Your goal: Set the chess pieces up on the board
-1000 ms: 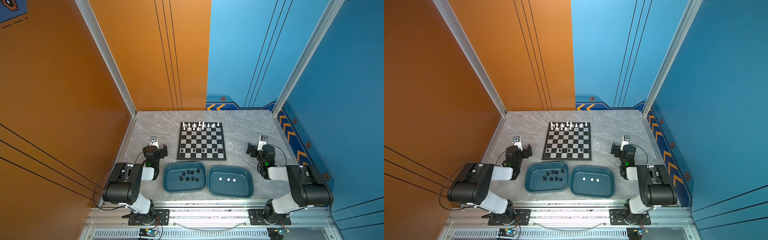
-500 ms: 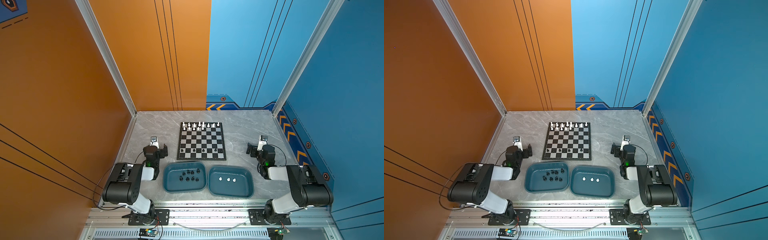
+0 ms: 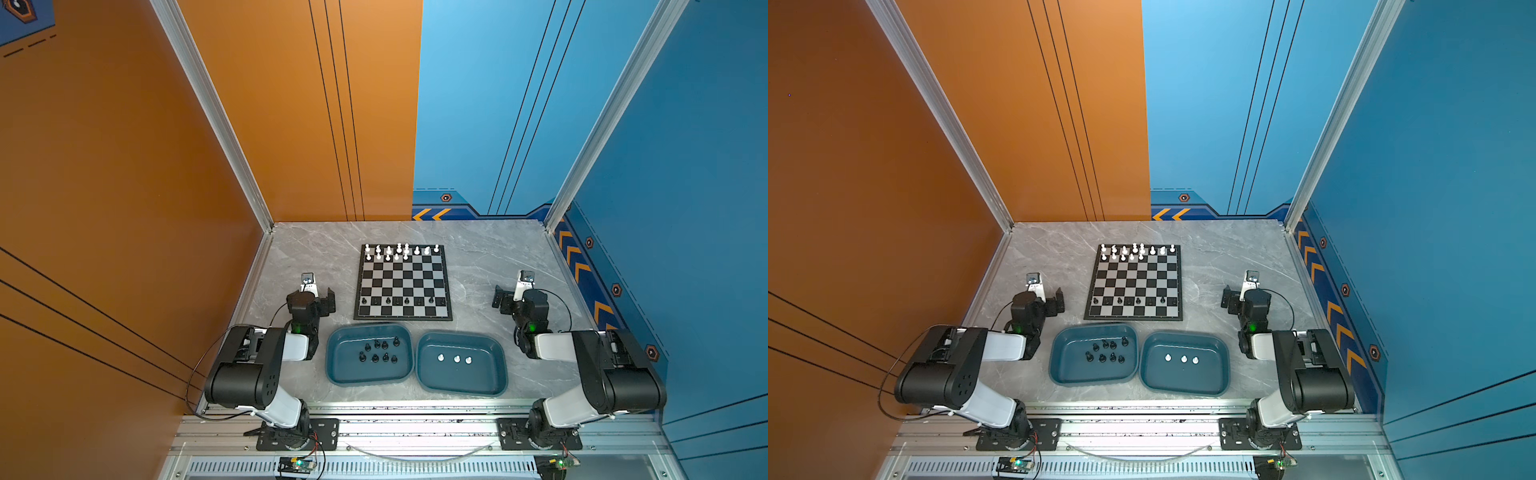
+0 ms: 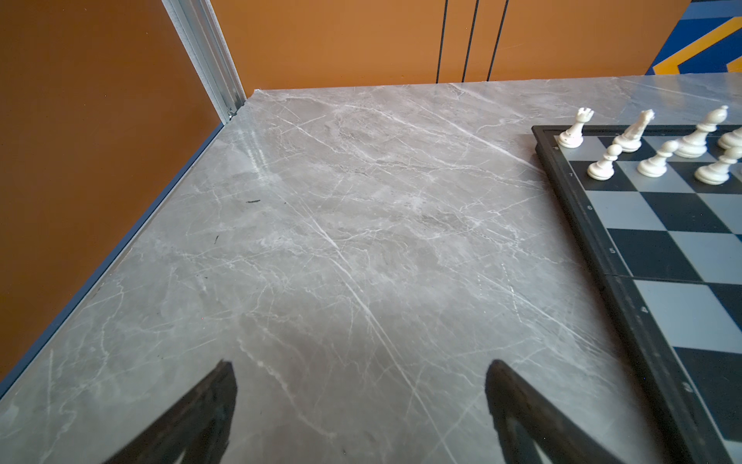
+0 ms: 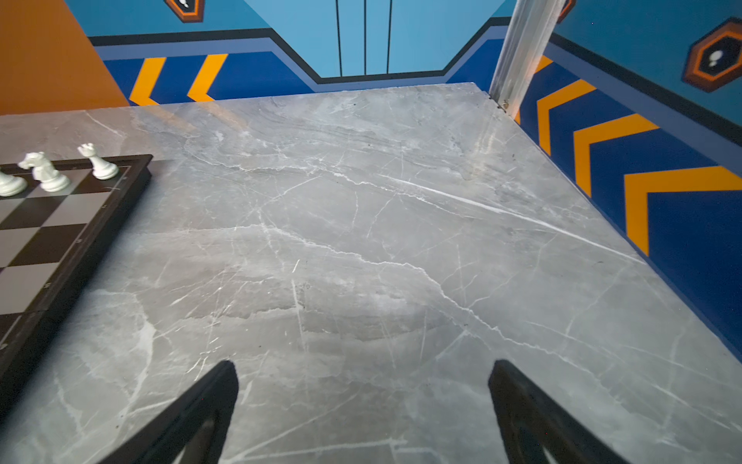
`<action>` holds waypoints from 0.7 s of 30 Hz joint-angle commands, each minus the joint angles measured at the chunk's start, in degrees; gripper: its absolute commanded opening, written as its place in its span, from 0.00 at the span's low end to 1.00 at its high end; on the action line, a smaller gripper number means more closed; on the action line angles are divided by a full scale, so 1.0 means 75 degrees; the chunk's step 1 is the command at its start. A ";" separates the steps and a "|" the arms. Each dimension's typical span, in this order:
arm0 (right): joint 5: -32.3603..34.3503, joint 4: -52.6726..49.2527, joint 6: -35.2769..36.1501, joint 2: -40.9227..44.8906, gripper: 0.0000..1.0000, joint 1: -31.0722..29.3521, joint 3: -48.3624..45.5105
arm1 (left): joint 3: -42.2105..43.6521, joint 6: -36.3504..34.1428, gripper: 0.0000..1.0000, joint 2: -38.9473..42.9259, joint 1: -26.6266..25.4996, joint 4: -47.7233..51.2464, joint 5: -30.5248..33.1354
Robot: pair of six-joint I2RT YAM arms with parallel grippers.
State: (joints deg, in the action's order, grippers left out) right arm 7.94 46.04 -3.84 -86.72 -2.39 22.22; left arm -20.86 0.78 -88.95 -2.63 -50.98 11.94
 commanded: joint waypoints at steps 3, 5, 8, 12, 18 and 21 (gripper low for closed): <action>0.2060 -0.3819 -0.0740 0.1068 1.00 -0.0334 0.1870 | -0.1177 -0.0244 0.98 0.0786 -0.0239 0.2286 0.0441; 0.2940 -0.5888 -0.1795 0.1173 1.00 -0.0343 0.2924 | -0.1753 -0.0346 0.98 0.1078 -0.0342 0.3259 0.0609; 0.2908 -0.8526 -0.2137 0.0997 1.00 -0.0413 0.4493 | -0.2305 -0.0446 0.98 0.1645 -0.0561 0.3870 0.0600; 0.2855 -1.0032 -0.1941 0.1160 1.00 -0.1084 0.5123 | -0.3748 -0.0181 0.98 0.2018 -0.0871 0.6019 -0.0198; 0.2609 -1.2420 -0.2586 0.1762 0.99 -0.2338 0.5678 | -0.4483 -0.0471 0.97 0.2632 -0.2340 0.7618 -0.0224; 0.2050 -1.3611 -0.3135 0.2141 0.92 -0.2868 0.5649 | -0.4628 -0.0272 0.98 0.3045 -0.3085 0.8562 -0.0141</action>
State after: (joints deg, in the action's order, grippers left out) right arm 25.87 -39.97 -21.65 -73.97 -21.50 63.18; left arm -53.87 -1.54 -68.53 -22.31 0.89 11.73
